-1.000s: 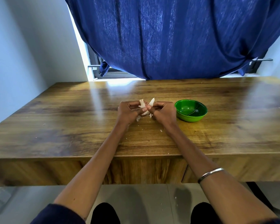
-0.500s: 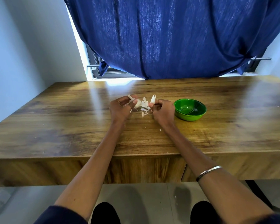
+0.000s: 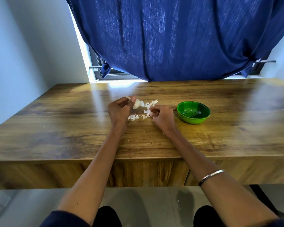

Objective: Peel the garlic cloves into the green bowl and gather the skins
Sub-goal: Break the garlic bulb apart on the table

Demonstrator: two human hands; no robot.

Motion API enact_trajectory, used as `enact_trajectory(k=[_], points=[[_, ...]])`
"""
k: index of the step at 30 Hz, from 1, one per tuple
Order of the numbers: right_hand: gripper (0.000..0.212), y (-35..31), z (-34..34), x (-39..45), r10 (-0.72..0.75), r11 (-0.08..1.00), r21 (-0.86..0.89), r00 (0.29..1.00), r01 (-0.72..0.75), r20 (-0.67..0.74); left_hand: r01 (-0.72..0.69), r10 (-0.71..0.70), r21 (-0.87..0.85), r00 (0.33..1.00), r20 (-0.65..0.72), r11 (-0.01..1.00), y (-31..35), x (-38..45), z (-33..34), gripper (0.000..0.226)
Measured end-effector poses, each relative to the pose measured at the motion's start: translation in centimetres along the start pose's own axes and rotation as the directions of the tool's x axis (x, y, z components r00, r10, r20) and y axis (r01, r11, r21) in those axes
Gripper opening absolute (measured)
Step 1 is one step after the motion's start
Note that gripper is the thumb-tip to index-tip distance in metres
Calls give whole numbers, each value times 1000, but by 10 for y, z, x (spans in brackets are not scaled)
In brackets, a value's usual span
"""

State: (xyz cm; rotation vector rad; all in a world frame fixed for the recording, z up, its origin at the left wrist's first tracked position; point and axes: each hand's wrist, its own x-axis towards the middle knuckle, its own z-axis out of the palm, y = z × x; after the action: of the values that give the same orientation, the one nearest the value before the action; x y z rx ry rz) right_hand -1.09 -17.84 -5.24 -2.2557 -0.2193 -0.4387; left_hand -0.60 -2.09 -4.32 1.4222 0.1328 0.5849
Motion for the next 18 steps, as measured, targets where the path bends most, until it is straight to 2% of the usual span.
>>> enact_trajectory(k=[3,5,8,10,14,18], points=[[22,-3,1,0,46,999,8,998,-46,-41,35,-34,-12,999,41,999,-1,1,0,28],[17,-5,0,-2,25,999,25,994,-22,-102,50,-51,5,996,68,999,-2,1,0,27],[26,-6,-3,-4,5,999,49,991,1,-132,26,-31,66,996,83,997,-4,2,-2,27],[35,-6,-3,-4,13,997,78,991,-3,-132,-22,9,134,995,98,991,-3,1,-3,24],[54,-12,-2,-2,-17,986,162,992,38,-127,-213,178,331,975,134,919,4,-7,0,19],[40,-15,-2,-3,-72,977,190,989,95,-126,-230,187,347,970,154,909,5,-8,1,19]])
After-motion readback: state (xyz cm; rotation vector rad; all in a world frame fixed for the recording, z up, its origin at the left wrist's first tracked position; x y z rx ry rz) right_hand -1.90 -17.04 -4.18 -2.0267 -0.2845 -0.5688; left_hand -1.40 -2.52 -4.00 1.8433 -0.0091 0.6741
